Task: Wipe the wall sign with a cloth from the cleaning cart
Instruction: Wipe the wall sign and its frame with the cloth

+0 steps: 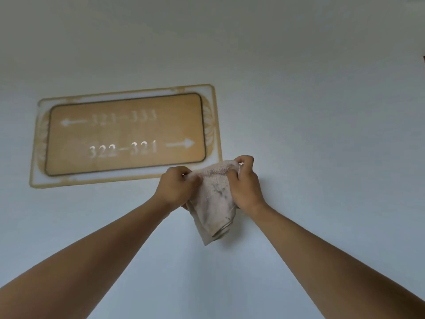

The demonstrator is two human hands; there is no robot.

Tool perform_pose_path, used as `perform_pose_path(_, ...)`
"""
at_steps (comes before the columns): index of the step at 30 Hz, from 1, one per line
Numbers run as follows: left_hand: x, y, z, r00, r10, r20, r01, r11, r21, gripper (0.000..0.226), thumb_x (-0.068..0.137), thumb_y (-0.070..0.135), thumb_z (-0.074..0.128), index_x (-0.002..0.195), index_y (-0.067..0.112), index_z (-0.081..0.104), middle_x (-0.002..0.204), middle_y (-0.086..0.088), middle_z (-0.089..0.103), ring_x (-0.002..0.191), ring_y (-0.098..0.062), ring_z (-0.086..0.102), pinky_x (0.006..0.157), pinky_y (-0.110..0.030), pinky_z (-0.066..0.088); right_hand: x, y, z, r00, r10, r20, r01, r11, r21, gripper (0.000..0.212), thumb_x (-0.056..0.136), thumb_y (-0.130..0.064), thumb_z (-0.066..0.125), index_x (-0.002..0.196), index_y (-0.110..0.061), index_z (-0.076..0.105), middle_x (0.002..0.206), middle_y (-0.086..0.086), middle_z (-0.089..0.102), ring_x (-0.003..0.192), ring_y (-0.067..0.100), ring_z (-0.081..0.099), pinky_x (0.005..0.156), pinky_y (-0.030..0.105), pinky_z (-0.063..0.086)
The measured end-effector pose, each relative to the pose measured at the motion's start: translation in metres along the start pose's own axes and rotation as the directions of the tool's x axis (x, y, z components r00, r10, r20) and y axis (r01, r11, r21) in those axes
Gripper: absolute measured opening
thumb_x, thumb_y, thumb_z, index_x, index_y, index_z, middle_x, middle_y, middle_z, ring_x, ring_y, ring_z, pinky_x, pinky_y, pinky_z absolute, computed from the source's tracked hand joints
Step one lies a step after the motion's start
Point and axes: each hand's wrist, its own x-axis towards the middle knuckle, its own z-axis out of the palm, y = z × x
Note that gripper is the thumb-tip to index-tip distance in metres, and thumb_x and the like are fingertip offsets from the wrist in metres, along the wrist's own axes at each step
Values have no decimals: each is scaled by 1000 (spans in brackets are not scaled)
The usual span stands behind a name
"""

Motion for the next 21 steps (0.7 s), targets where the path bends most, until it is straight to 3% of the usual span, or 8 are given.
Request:
perform_pose_path(3, 43, 10, 5, 995, 20, -97, -25, 998, -51, 24, 84, 27, 63, 76, 5, 67, 67, -14, 67, 48, -30, 67, 40, -43, 56, 35, 0, 9, 997, -39, -68, 42, 998, 45, 24, 98, -14, 51, 119, -19, 40, 72, 0, 54, 61, 23, 53, 58, 39, 45)
perform_pose_path(5, 66, 13, 10, 985, 16, -171, -34, 994, -106, 24, 85, 24, 61, 78, 2, 66, 66, -16, 67, 44, -30, 66, 38, -37, 54, 51, -3, 15, 993, -36, -115, 44, 997, 68, 32, 94, -16, 60, 123, -18, 46, 90, -2, 59, 82, 25, 62, 73, 42, 55)
perform_pose_path(7, 80, 18, 18, 974, -9, -226, -35, 981, -190, 24, 87, 20, 58, 79, -2, 64, 68, -18, 67, 41, -31, 66, 37, -35, 53, 57, -6, 22, 985, -77, -157, 85, 995, 46, 31, 92, -17, 65, 121, -14, 53, 109, 0, 62, 99, 23, 62, 87, 39, 54)
perform_pose_path(12, 108, 31, 42, 970, -59, -235, -60, 882, -468, 25, 82, 20, 60, 71, -2, 65, 68, -17, 69, 55, -32, 70, 48, -39, 59, 66, -7, 41, 943, -236, -233, 250, 968, 29, 29, 92, -39, 63, 116, -23, 64, 114, -6, 56, 103, 9, 57, 92, 32, 51)
perform_pose_path(14, 113, 36, 44, 978, -76, -193, -45, 831, -554, 28, 78, 27, 63, 68, 2, 67, 65, -13, 69, 59, -30, 68, 54, -40, 60, 71, -3, 42, 936, -287, -205, 288, 957, -26, 52, 86, -54, 58, 131, -29, 59, 123, -8, 47, 117, 12, 51, 98, 28, 49)
perform_pose_path(16, 119, 38, 41, 996, -75, -54, 11, 679, -734, 29, 77, 34, 64, 71, 7, 72, 68, -12, 72, 57, -28, 67, 50, -34, 56, 84, 2, 42, 922, -353, -161, 328, 930, -165, 70, 83, -58, 62, 146, -33, 48, 132, -7, 38, 126, 15, 39, 99, 24, 44)
perform_pose_path(18, 119, 41, 38, 997, 14, 82, 60, 552, -831, 26, 77, 33, 58, 68, 16, 76, 77, -14, 74, 61, -26, 67, 53, -28, 52, 96, 8, 38, 910, -379, -167, 324, 903, -283, 71, 87, -48, 70, 150, -36, 42, 139, -3, 32, 125, 17, 34, 97, 22, 40)
perform_pose_path(21, 127, 33, 37, 969, 221, 111, -42, 588, -808, 34, 77, 14, 48, 92, 17, 79, 83, -11, 73, 70, -22, 61, 55, -27, 44, 114, 14, 37, 880, -388, -275, 300, 901, -312, 52, 95, -31, 68, 143, -38, 51, 132, -3, 30, 117, 21, 40, 95, 23, 38)
